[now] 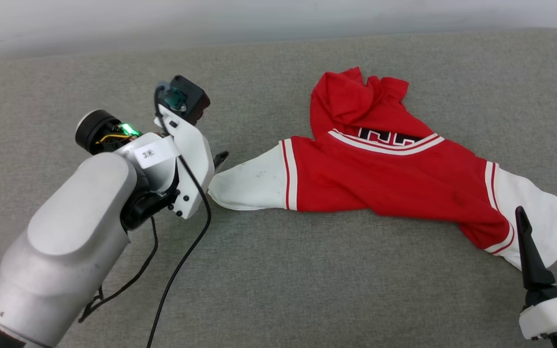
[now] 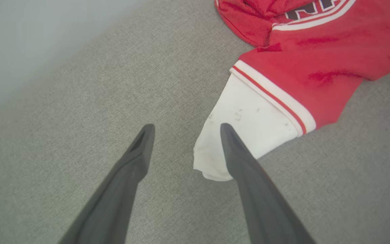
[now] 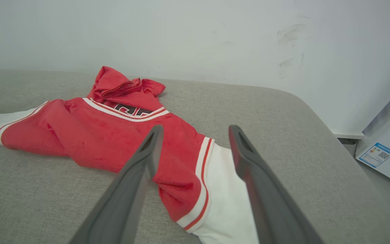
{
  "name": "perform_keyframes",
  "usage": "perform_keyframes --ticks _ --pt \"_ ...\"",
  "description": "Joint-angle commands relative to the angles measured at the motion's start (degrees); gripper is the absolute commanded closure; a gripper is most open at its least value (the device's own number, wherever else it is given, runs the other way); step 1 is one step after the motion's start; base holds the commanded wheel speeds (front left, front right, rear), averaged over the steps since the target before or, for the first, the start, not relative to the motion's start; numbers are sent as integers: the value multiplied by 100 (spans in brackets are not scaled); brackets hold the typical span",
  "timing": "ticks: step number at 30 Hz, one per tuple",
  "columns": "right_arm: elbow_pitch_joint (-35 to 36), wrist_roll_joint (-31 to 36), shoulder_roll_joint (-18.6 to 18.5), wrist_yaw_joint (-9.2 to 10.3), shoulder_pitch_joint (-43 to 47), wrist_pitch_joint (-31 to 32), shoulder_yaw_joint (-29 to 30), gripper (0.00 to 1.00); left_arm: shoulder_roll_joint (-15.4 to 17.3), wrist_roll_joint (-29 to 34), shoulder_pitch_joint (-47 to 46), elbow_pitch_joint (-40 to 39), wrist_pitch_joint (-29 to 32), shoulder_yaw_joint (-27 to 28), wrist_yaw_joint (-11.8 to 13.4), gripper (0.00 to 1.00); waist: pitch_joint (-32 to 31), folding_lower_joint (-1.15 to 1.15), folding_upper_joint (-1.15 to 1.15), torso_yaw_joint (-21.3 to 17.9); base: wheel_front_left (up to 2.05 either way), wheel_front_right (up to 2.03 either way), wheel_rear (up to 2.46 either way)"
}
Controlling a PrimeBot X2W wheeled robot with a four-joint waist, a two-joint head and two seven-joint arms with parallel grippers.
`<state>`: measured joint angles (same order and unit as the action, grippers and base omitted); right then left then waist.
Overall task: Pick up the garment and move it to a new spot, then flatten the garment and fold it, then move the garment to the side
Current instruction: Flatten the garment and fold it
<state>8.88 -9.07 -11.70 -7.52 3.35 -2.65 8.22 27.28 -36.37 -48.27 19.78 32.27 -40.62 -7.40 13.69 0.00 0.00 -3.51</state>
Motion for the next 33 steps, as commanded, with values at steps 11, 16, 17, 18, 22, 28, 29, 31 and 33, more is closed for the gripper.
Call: perform_keyframes --ticks 11,16,17,18,22,28,29,31,33 --pt "-220 -56 44 6 -382 -27 -231 0 240 -882 -730 800 694 -1566 -1 0 377 0 0 -308 0 0 0" --pt "-323 -71 51 6 -456 -45 -292 0 279 -1095 -705 1267 639 -2186 -1 0 481 0 0 -393 0 0 0" --pt "-337 -75 50 6 -466 -54 -283 0 258 -1146 -668 1326 608 -2272 -2 0 488 0 0 -397 0 0 0" --pt "-352 -75 52 6 -465 -56 -271 0 239 -1220 -620 1362 610 -2400 -2 0 492 0 0 -395 0 0 0" --pt "-379 -75 61 6 -443 -30 -239 0 293 -1415 -590 1415 486 -2824 -3 100 459 0 0 -365 0 0 0" --pt "-278 -101 -168 6 -497 114 -123 0 460 -1664 -778 1343 -509 -2750 0 100 256 0 0 -258 0 0 0" --pt "-256 -113 -248 6 -520 152 -88 0 505 -1694 -787 1319 -691 -2694 0 100 222 0 0 -238 0 0 0" --pt "-196 -169 -481 6 -582 270 24 0 607 -1734 -784 1290 -1022 -2584 -1 100 146 0 0 -183 0 0 0" --pt "-119 -255 -720 6 -608 475 125 0 717 -1777 -750 1235 -1293 -2449 39 100 88 0 0 -119 0 0 0"
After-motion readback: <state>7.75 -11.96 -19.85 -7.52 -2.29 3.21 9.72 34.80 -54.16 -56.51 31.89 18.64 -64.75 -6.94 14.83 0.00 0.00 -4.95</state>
